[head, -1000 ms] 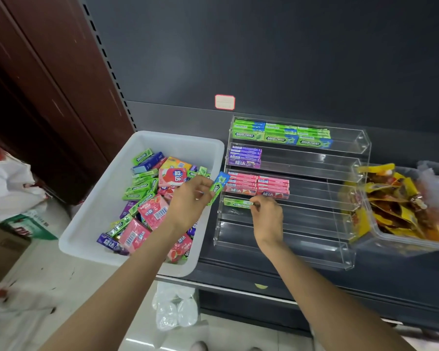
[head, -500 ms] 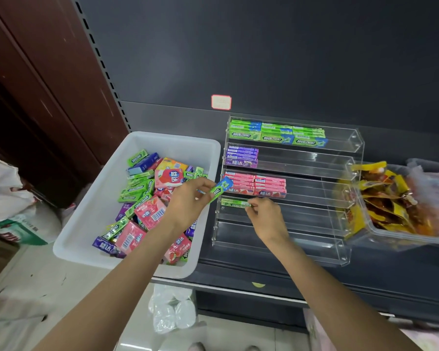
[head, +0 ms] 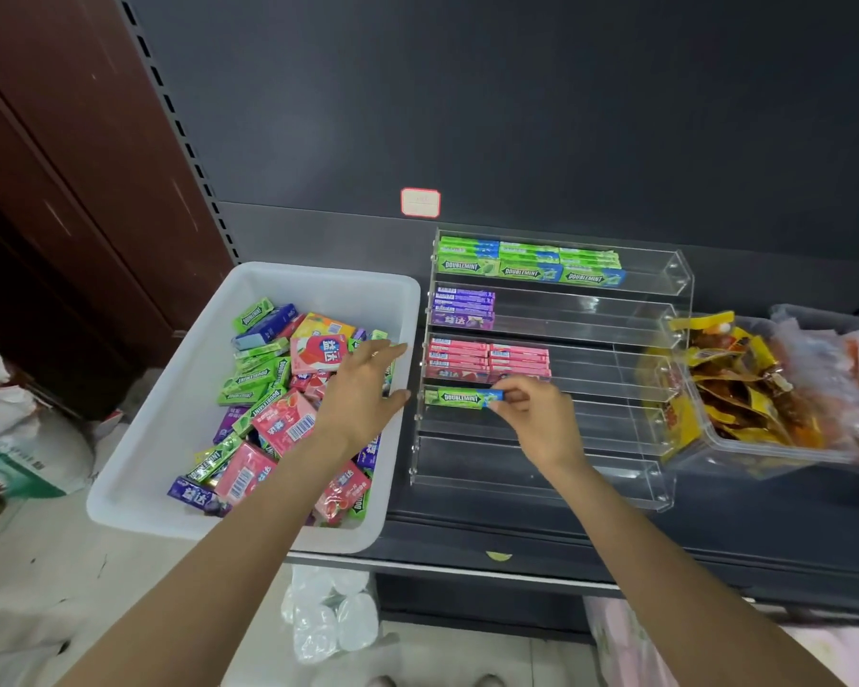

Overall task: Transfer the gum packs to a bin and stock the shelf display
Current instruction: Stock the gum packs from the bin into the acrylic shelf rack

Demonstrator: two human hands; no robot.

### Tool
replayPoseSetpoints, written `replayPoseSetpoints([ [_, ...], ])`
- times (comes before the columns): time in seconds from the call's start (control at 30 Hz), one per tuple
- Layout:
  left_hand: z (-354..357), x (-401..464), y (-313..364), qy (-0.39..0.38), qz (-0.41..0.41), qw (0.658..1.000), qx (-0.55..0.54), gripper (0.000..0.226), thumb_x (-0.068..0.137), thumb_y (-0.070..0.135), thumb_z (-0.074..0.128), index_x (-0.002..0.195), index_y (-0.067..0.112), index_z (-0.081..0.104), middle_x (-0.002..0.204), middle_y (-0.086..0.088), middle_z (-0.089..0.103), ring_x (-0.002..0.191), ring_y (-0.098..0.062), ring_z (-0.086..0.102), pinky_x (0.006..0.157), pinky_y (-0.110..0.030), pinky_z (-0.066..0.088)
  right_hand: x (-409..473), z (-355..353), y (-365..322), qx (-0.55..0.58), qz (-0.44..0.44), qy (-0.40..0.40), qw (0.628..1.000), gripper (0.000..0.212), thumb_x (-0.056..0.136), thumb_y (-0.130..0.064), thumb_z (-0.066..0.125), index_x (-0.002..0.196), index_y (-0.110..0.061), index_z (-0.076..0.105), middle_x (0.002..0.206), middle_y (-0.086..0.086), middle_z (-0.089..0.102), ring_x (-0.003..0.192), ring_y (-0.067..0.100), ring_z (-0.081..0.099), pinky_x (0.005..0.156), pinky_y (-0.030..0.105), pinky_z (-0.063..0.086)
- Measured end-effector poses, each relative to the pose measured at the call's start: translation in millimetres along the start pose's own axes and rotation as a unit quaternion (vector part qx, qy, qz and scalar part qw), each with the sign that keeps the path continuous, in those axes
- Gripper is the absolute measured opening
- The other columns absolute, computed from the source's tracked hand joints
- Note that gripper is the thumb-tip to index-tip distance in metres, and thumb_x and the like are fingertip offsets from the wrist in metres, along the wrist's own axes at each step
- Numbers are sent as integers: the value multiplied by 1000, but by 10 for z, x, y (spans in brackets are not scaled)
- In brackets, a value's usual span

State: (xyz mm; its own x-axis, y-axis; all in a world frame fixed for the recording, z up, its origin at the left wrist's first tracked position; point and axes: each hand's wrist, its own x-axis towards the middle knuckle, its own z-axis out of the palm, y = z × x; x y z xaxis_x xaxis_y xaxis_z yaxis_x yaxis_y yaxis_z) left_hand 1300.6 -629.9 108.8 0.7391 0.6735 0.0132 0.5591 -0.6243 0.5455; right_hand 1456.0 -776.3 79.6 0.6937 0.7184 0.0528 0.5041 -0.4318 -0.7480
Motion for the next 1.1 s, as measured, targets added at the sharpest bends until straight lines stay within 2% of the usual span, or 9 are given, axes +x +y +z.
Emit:
replayPoseSetpoints([
  [0.1,-12,-10,-44,-60,-23,997,-47,54,92,23,58,142,19,38,147,-5,39,132,-22,41,107,-33,36,3,130,44,-44,25,-7,999,14,84,-14,68,99,-12,69,93,1,71,82,10,64,79,23,52],
  [0.23,-37,-16,-36,-58,-36,995,-75,55,91,24,59,142,18,39,143,-5,46,127,-22,46,99,-30,41,24,289,50,-100,50,4,994,15,86,-18,66,100,-13,68,96,4,71,87,18,67,78,34,56],
  [0.33,5,-14,-24,-49,-53,993,-96,55,92,21,58,143,19,38,142,-5,47,126,-21,48,98,-29,43,17,353,27,-133,38,27,990,19,85,-20,68,102,-13,69,102,6,65,85,19,66,78,32,56],
  [0.43,39,-16,-21,-45,-65,992,-98,55,92,20,57,143,20,36,140,-6,48,125,-20,49,98,-30,43,32,384,0,-125,45,30,991,17,84,-19,69,99,-10,69,97,7,67,83,17,65,76,28,54],
  [0.6,47,-2,-6,-44,-74,992,-92,56,92,21,57,144,22,35,137,-9,51,123,-21,51,95,-31,45,24,390,-65,-127,60,10,990,12,88,-16,65,95,-8,61,91,8,68,84,22,66,74,33,55],
  [0.8,66,-13,23,-26,-80,993,-87,52,92,19,58,141,21,40,134,-9,53,119,-23,54,92,-31,47,41,321,-74,-133,43,-38,990,15,89,-15,63,101,-7,58,95,10,66,86,22,65,78,35,55],
  [0.9,77,-47,46,7,-66,995,-78,48,90,18,60,136,20,47,135,-7,52,112,-21,57,90,-30,48,27,271,-120,-155,20,-62,986,24,89,-18,62,110,-7,57,104,11,62,91,22,63,81,34,54],
  [1.0,26,-148,63,41,-64,994,-80,41,91,20,60,131,19,52,133,-5,54,108,-21,59,88,-30,49,-40,206,-262,-162,-26,-50,985,29,93,-20,57,120,-10,56,115,7,54,102,20,57,86,32,50],
  [1.1,-125,-284,-29,76,-58,994,-52,34,92,18,58,125,17,56,124,-2,60,96,-17,62,82,-31,53,-82,226,-520,-97,-94,-63,989,27,93,-18,56,119,-11,58,115,3,54,103,17,55,90,31,48],
])
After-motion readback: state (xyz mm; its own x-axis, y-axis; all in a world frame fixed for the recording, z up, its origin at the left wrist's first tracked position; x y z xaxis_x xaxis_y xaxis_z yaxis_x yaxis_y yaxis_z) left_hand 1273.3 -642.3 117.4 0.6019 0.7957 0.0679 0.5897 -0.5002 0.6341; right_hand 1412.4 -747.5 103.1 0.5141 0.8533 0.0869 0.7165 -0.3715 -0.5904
